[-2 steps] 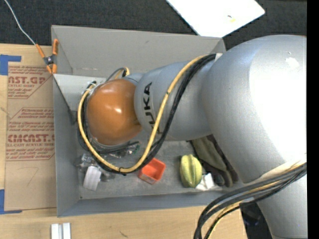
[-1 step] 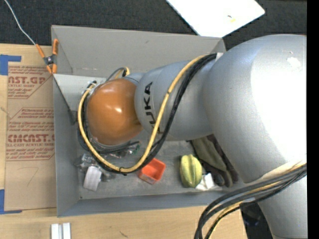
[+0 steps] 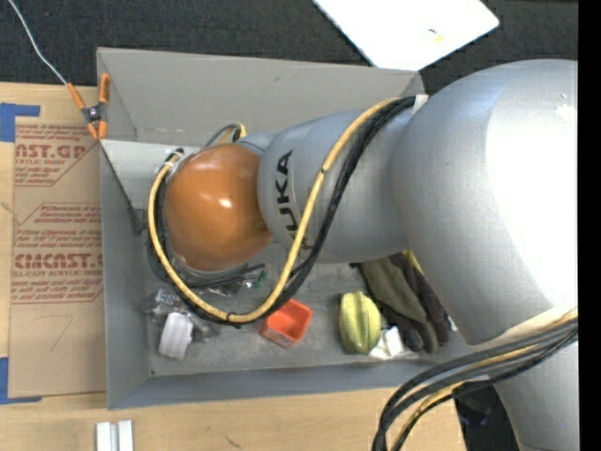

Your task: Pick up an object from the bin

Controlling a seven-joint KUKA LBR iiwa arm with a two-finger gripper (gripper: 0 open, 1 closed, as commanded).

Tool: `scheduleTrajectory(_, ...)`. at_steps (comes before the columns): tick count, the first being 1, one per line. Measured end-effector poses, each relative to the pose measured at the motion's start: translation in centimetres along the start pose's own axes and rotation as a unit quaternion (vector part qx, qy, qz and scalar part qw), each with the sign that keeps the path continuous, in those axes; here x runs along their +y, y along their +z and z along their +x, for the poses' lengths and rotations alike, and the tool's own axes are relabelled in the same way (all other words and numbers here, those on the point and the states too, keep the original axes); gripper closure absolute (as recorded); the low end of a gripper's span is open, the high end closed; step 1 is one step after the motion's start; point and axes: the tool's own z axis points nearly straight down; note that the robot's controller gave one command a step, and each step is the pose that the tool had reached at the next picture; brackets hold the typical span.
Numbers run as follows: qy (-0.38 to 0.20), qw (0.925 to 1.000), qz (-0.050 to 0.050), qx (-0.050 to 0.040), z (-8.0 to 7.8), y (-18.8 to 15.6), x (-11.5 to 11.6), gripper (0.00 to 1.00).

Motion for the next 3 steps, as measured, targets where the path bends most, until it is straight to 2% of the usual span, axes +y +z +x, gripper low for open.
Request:
scheduleTrajectory(2,0.000,1.0000,0.001,-0.0019,-0.1,-4.6,0.0,1.00)
scheduleTrajectory(3,0.000,1.0000,0.000,-0.0025,-0.2,-5.8,0.1,1.00)
